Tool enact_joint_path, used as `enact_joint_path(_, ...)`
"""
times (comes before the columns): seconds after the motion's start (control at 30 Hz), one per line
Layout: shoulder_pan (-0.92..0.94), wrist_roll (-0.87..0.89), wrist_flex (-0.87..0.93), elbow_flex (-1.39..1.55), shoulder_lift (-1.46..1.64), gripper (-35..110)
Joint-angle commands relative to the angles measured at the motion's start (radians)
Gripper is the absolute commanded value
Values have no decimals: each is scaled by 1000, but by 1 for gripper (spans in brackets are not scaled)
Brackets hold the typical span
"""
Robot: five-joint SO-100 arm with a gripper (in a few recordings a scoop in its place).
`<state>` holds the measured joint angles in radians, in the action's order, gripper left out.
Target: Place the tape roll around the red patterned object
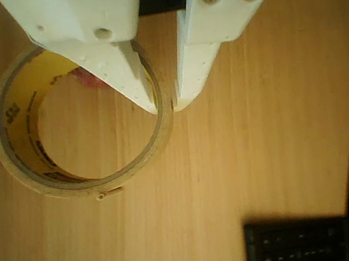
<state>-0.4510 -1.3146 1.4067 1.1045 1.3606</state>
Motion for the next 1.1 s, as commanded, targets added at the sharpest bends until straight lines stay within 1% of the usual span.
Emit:
enact_joint_path(0.0,-46,29,5,150,201,0)
enact_joint_path(0.1,-97,80,-43,342,305,0)
enact_joint_path(0.13,-112,97,-83,431,347,0)
enact_joint_path(0.27,-158,144,-341,842,529,0)
enact_joint_path(0.33,-166,161,-423,957,560,0)
enact_joint_path(0.43,-158,164,-454,1012,578,0)
enact_joint_path(0.77,-61,94,-411,1134,732,0)
enact_joint_path(0.9,-40,87,-528,1239,729,0)
enact_joint_path(1.07,-23,98,-649,1273,630,0)
